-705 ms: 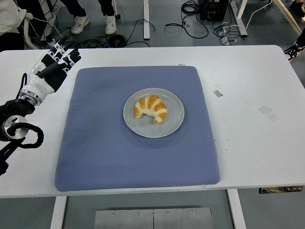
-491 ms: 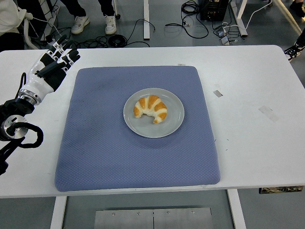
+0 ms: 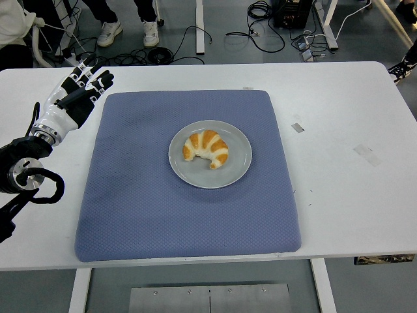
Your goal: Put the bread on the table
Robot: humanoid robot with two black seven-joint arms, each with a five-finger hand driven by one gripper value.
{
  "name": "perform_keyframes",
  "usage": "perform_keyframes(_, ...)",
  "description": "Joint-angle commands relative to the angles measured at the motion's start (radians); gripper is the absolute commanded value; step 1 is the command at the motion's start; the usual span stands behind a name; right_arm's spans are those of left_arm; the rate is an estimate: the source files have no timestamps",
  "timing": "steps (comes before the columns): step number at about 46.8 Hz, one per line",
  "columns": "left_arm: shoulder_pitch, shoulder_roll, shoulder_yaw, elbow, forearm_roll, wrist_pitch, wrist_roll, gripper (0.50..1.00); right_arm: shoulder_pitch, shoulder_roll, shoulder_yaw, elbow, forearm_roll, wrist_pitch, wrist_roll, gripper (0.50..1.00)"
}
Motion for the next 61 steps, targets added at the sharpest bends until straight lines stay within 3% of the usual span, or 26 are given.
perform_keyframes(1, 0.0, -0.002, 0.0, 0.0, 0.0, 0.002, 0.002, 0.983, 0.0, 0.0, 0.0, 0.0, 0.0, 0.0, 0.0, 1.0)
perform_keyframes(61, 0.003, -0.005, -0.011, 0.0, 0.006, 0.011, -0.004, 0.983, 0.0, 0.0, 0.0, 0.0, 0.0, 0.0, 0.0, 1.0)
